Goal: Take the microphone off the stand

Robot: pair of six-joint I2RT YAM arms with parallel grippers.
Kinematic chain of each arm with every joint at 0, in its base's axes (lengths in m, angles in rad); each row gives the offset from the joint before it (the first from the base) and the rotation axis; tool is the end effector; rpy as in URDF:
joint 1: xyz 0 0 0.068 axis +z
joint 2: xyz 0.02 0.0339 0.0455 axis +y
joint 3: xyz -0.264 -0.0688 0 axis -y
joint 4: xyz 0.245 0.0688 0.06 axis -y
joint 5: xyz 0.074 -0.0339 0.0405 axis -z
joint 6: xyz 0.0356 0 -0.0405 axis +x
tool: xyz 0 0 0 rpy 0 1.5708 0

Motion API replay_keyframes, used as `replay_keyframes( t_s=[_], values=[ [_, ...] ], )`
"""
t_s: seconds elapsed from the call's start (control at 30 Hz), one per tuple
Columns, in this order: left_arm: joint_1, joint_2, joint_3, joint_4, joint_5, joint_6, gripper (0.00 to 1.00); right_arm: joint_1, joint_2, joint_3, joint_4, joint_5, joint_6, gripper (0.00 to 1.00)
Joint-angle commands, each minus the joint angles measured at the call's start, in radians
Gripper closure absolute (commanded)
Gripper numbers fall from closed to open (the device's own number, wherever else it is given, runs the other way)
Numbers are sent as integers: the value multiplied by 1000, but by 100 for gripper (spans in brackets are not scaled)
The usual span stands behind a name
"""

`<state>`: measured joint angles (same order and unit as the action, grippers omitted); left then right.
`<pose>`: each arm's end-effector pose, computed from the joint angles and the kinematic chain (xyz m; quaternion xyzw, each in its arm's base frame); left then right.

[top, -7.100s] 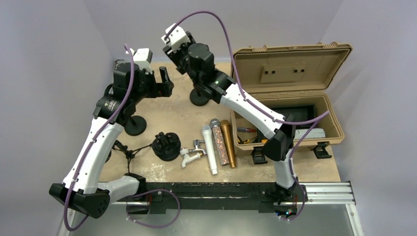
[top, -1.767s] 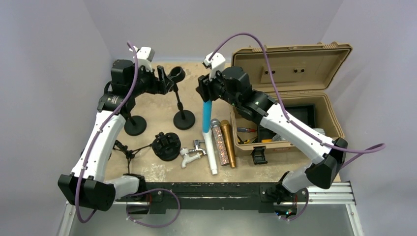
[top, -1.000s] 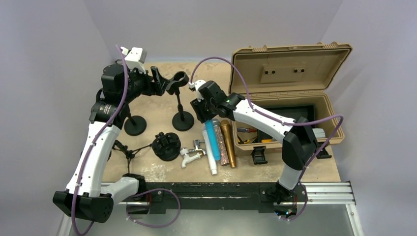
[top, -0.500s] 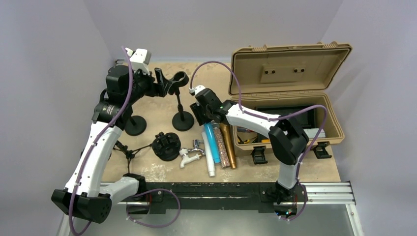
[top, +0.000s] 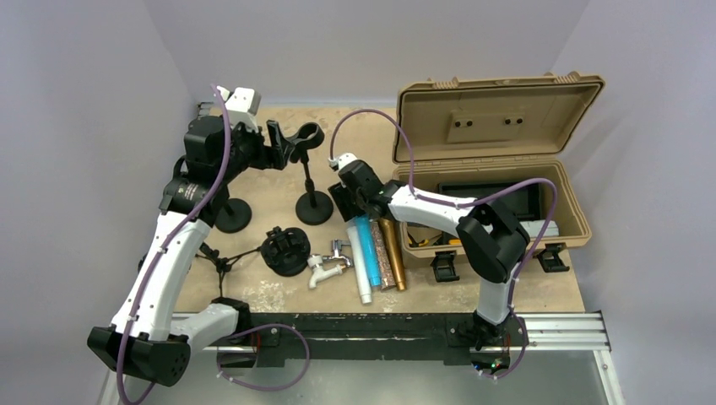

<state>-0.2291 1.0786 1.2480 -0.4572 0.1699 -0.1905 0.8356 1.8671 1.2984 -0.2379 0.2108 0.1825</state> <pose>0.2238 -0.0584 0.4156 0.0662 0.7972 -0.1907 0.5690 0.2813 0.2999 0.2061 -0.2588 0.8866 0.0955 0.3714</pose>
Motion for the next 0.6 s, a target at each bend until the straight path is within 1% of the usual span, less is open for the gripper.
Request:
replay_keyframes(
  t_s=[0.0, 0.23, 0.33, 0.4, 0.43, 0.53, 0.57],
  values=[
    [-12, -18, -9, 42, -23, 24, 26, -12, -63, -34, 74, 45, -10, 36],
    [-38, -56, -45, 78, -79, 52, 26, -13, -134, -52, 121, 49, -15, 30],
    [-48, -65, -38, 72, -89, 37, 25, -13, -192, -67, 156, 54, -18, 19],
    [-49, -63, -14, 54, -81, 10, 23, -12, -242, -95, 194, 61, -26, 12],
    [-49, -59, 5, 40, -74, -3, 21, -12, -271, -112, 220, 58, -29, 9],
    [-42, -30, 75, -13, -49, -57, 16, -12, -357, -179, 304, 3, -42, 8],
    [-29, -14, 97, -28, -17, -84, 15, -12, -384, -198, 331, -25, -44, 8]
  ],
)
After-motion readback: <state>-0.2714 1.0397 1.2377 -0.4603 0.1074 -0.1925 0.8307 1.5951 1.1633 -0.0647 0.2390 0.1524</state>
